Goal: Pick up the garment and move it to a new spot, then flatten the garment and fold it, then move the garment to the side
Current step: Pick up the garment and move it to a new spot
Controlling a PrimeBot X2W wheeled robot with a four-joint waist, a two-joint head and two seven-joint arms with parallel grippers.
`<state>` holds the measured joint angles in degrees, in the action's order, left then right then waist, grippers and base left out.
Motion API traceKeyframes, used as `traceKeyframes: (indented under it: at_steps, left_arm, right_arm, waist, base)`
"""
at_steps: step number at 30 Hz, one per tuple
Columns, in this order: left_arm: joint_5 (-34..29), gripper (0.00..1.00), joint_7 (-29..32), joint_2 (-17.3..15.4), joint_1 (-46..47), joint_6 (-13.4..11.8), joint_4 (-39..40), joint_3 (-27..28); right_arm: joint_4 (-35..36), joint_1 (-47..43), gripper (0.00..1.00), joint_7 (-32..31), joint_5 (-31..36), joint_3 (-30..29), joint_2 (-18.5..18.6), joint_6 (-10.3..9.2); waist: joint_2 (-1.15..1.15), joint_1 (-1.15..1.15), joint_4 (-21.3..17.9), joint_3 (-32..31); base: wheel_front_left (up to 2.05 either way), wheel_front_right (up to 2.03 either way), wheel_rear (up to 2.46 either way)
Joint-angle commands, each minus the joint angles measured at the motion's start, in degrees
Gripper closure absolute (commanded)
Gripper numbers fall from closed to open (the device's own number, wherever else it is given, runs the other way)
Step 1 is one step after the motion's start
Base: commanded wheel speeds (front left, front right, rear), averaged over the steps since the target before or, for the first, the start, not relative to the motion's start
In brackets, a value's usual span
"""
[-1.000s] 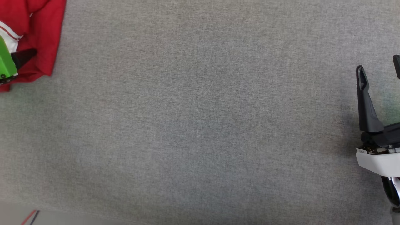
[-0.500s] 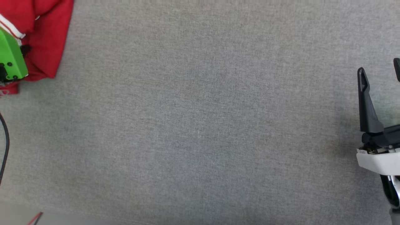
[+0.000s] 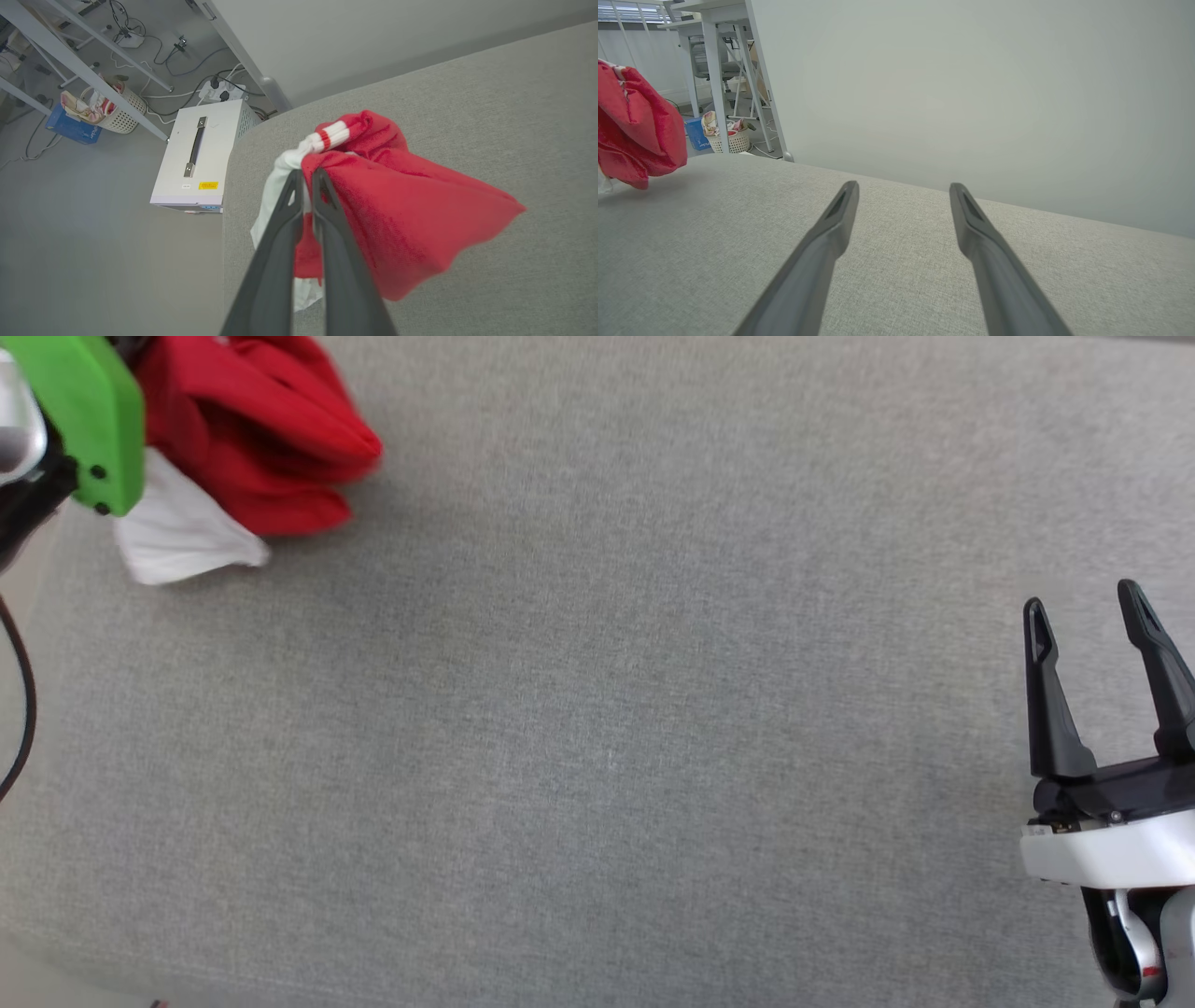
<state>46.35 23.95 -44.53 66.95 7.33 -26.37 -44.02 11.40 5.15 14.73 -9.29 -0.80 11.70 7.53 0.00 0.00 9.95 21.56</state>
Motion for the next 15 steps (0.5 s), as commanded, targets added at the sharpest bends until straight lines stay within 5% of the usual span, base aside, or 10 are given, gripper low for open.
traceKeyframes:
  at_steps: [1,7,15]
  left_arm:
    - [-0.52,1.0,-0.68,-0.07,2.03,0.15,1.8,-1.03]
    - [-0.49,1.0,-0.79,1.57,5.78,0.15,9.13,-6.67]
    - [-2.24,1.0,-2.31,8.12,9.75,0.15,12.22,-14.22]
  right_arm:
    - [-0.15,-0.76,0.0,0.27,-0.3,-0.26,-0.41,-0.04]
    - [-0.16,-1.2,0.0,0.27,-0.41,-0.76,-2.06,-0.04]
    - [0.28,-0.78,0.0,0.27,-0.16,-1.59,-3.8,-0.04]
  waist:
    - [0.0,0.0,-1.42,-4.27]
    - [0.0,0.0,-4.85,-6.34]
    - [0.0,0.0,-10.03,-6.02]
  base:
    - [0.0,0.0,0.0]
    - [0.0,0.0,0.0]
    - [0.0,0.0,0.0]
